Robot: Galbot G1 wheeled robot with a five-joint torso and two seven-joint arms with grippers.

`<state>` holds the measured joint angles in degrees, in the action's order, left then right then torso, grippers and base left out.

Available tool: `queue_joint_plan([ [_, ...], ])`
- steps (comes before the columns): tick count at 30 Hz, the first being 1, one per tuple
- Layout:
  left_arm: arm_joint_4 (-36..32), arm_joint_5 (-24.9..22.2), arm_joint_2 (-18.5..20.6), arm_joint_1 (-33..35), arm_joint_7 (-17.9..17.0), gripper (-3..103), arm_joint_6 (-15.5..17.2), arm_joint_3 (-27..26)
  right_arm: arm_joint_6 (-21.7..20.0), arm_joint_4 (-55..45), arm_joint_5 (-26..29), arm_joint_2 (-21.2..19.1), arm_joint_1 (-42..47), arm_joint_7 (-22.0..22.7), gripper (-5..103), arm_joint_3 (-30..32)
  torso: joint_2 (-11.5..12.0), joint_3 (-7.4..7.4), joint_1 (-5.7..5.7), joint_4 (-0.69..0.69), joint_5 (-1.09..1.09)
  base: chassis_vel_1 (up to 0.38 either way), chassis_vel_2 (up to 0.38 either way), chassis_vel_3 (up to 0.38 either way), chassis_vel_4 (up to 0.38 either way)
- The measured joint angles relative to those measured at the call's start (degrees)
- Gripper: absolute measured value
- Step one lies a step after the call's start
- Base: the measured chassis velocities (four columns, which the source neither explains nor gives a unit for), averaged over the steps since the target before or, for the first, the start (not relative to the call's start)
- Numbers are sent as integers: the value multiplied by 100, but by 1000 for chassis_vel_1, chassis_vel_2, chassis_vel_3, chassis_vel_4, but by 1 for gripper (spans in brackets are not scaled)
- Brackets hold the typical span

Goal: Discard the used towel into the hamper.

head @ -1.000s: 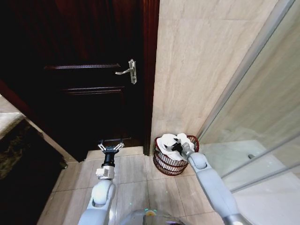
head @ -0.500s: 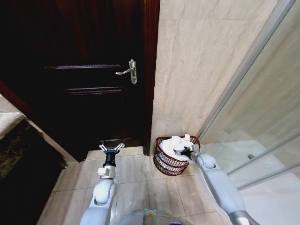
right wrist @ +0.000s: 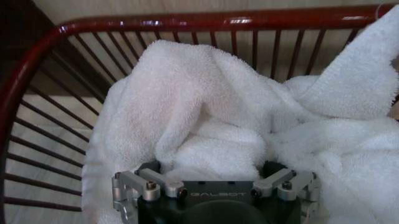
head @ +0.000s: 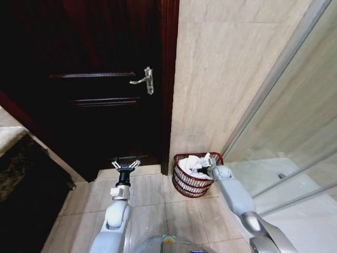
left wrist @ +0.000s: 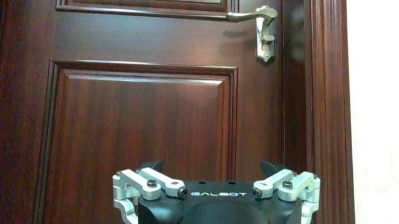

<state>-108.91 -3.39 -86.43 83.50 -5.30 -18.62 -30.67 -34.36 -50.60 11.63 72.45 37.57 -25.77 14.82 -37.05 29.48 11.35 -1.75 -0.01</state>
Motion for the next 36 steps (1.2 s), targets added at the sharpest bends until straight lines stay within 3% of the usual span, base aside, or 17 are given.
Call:
queue_joint_plan([
  [8,-62,3,-42,-8,-11,100,-2,6,-45,-660,222,-222,130,229,100,-35,1,3,1,0,5,0,0,0,0],
  [14,-60,47,-102,-22,-11,100,-9,48,-175,-2088,602,-720,570,521,100,60,1,2,1,2,3,0,0,0,0],
  [20,-56,53,-87,-17,-13,100,-9,53,-107,-2579,701,-939,723,636,100,143,1,1,0,3,0,0,0,0,0],
  [23,-47,58,-87,-4,-13,100,-15,44,-12,-2528,750,-917,626,657,100,136,1,1,0,3,1,0,0,0,0],
  [28,-57,107,-86,41,-13,100,-24,44,546,-1819,711,-499,233,729,100,-34,1,1,1,0,1,0,0,0,0],
  [36,-196,90,-22,15,-67,100,82,-7,573,-1059,216,-153,104,680,100,-215,1,1,1,0,1,0,0,0,0],
])
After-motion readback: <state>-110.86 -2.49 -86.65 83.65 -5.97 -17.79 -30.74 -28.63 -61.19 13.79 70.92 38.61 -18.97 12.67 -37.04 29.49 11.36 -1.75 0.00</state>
